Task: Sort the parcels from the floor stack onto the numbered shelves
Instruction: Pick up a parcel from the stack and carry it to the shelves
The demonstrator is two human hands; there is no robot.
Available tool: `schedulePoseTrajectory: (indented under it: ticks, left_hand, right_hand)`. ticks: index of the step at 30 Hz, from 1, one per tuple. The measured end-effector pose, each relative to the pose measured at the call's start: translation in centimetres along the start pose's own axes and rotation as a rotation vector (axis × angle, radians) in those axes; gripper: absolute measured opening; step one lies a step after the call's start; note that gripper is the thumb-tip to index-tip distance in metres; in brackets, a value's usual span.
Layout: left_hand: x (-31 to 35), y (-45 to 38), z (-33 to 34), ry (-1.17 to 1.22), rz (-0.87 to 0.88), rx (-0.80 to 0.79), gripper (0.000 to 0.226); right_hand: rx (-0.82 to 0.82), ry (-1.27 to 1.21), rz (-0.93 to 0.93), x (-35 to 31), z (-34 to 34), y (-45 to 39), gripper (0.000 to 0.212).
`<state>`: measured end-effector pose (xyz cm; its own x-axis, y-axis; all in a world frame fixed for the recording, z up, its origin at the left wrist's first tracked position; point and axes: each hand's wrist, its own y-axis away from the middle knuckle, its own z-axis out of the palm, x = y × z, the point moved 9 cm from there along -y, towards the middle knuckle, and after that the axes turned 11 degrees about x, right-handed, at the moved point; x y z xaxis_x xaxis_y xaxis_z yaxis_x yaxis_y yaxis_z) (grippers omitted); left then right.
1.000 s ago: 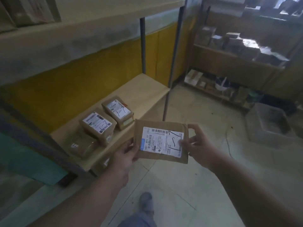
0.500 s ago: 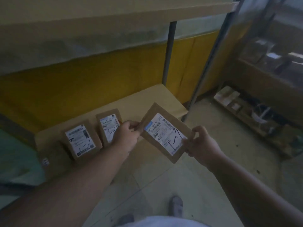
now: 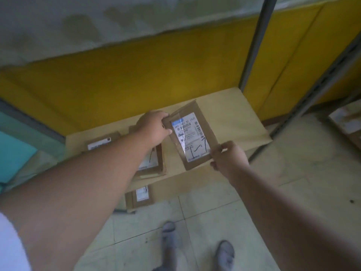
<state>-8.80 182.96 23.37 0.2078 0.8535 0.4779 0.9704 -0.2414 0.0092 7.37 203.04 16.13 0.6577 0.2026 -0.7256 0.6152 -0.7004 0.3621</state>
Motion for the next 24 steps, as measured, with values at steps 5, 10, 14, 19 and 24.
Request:
schedulePoseTrajectory:
  ticks: [5, 10, 14, 19, 24]
  left_hand:
    - [-1.8, -3.8, 2.1, -0.087, 0.042, -0.051, 0.054]
    - [-2.6, -6.3, 3.5, -0.228, 0.182, -0.047, 0.051]
    - [-3.5, -7.0, 4.3, -0.303, 0.203, -0.047, 0.05]
    - [-1.9, -5.2, 3.2, -0.336, 0.226, 0.017, 0.049]
    - [0.5, -0.5, 2.4, -0.254, 0.204, 0.025, 0.05]
  right_hand:
    - [-0.049, 0.007, 0.089, 0.9, 4.3, -1.3, 0.019]
    - [-0.067, -0.013, 0.107, 0.9, 7.2, -2.2, 0.025]
    - [-0.091, 0.052, 0.089, 0.2, 7.6, -1.9, 0.036]
    - [-0.027, 0.239, -0.107, -2.4, 4.4, 0.6, 0.055]
    - [0.013, 0.281, -0.446, -6.7, 0.5, 4.9, 0.048]
